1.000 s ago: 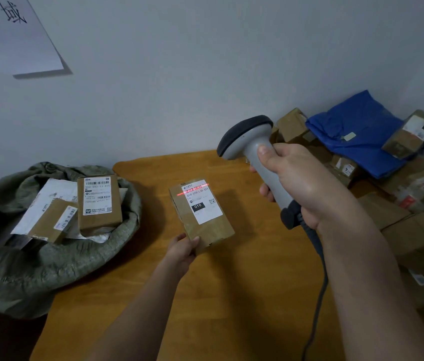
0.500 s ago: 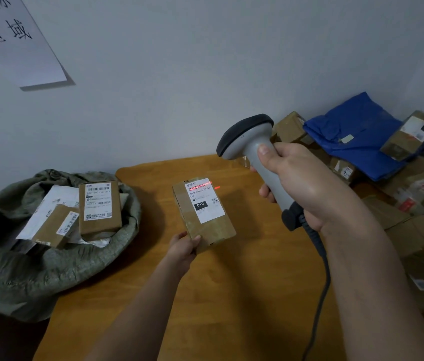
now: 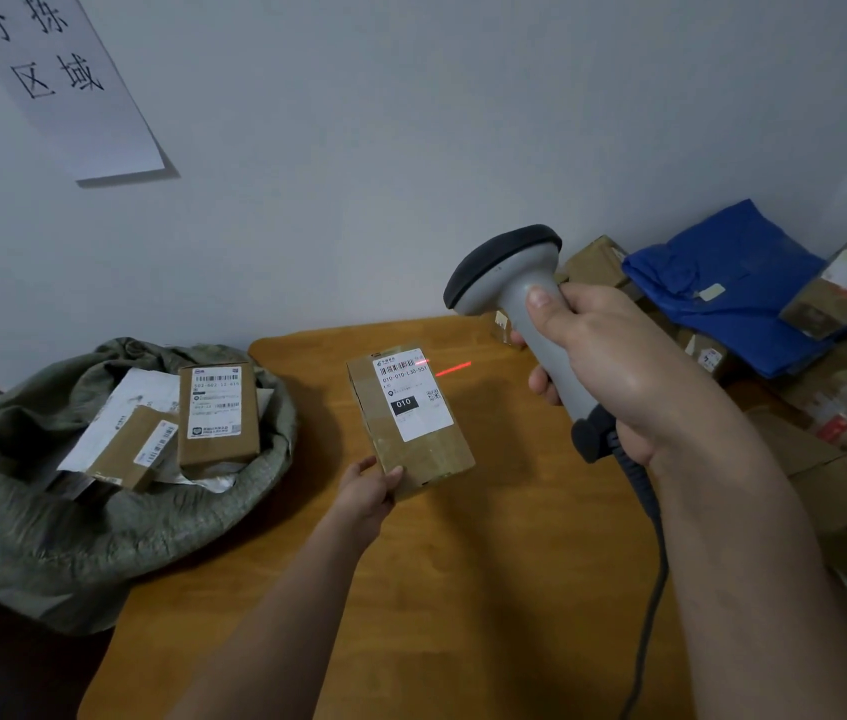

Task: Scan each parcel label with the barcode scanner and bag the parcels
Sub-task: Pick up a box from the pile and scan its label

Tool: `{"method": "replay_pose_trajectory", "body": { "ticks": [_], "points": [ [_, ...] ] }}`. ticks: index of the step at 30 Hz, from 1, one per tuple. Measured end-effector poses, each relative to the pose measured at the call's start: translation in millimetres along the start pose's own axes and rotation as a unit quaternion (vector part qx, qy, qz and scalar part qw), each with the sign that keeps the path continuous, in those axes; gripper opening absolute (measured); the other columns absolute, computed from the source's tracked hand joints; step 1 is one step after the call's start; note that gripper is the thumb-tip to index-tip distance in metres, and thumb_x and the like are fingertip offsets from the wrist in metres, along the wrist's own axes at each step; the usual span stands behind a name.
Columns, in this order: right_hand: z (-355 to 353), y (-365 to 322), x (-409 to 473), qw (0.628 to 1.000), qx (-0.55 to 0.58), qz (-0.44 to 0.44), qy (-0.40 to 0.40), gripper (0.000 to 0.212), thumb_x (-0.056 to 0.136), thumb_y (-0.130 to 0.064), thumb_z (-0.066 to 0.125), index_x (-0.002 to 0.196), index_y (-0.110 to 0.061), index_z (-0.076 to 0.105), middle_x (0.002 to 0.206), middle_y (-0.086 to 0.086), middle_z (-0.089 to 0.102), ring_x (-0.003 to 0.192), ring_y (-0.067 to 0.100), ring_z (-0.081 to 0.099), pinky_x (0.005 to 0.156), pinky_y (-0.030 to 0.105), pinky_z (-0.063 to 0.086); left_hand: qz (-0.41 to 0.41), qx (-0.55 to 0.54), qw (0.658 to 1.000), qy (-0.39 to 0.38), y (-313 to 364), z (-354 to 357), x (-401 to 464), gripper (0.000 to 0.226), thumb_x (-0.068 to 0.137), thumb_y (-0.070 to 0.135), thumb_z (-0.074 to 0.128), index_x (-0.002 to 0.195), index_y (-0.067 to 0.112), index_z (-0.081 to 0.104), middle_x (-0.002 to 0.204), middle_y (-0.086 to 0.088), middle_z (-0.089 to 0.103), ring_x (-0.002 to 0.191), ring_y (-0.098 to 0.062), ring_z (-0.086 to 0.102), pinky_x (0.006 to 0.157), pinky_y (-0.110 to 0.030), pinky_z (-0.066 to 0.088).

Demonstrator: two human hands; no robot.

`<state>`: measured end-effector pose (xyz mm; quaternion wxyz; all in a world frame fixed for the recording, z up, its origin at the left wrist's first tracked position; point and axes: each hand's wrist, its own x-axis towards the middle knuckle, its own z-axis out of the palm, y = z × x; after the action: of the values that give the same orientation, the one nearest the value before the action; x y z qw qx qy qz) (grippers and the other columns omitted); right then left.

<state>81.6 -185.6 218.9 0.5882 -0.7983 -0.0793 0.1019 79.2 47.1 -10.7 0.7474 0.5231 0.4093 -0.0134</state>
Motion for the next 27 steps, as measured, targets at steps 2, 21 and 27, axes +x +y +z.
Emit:
{"method": "replay_pose_trajectory", "body": {
  "ticks": [2,21,27],
  "points": [
    [6,-3,1,1.0,0.004,-0.001,-0.002,0.035,0.104,-0.037,0.04,0.105,-0.009,0.059,0.07,0.007,0.063,0.057,0.014,0.056,0.067,0.037,0.048,0.001,-0.005,1.0,0.002,4,-5,0,0.058,0.09,-0.009,0.057,0.141,0.005,0.035,0.132,-0.022,0.053,0.106,-0.031,0.056,0.098,-0.045,0.049],
    [194,-27,67,0.98,0.179,0.058,0.065,0.028,0.087,-0.032,0.072,0.1,-0.009,0.064,0.082,0.006,0.065,0.049,0.008,0.054,0.056,0.027,0.045,0.1,0.04,0.993,-0.051,130,-163,69,0.035,0.098,0.004,0.05,0.131,0.013,0.052,0.111,-0.007,0.065,0.101,-0.02,0.062,0.082,-0.032,0.053],
    [334,30,129,0.923,0.281,0.217,0.147,0.033,0.087,-0.005,0.07,0.117,0.008,0.06,0.067,0.007,0.06,0.041,0.009,0.053,0.04,0.022,0.043,0.232,0.142,0.961,0.056,213,-297,107,0.037,0.101,0.009,0.042,0.134,0.013,0.057,0.124,-0.006,0.062,0.11,-0.021,0.06,0.095,-0.036,0.05]
  ]
}}
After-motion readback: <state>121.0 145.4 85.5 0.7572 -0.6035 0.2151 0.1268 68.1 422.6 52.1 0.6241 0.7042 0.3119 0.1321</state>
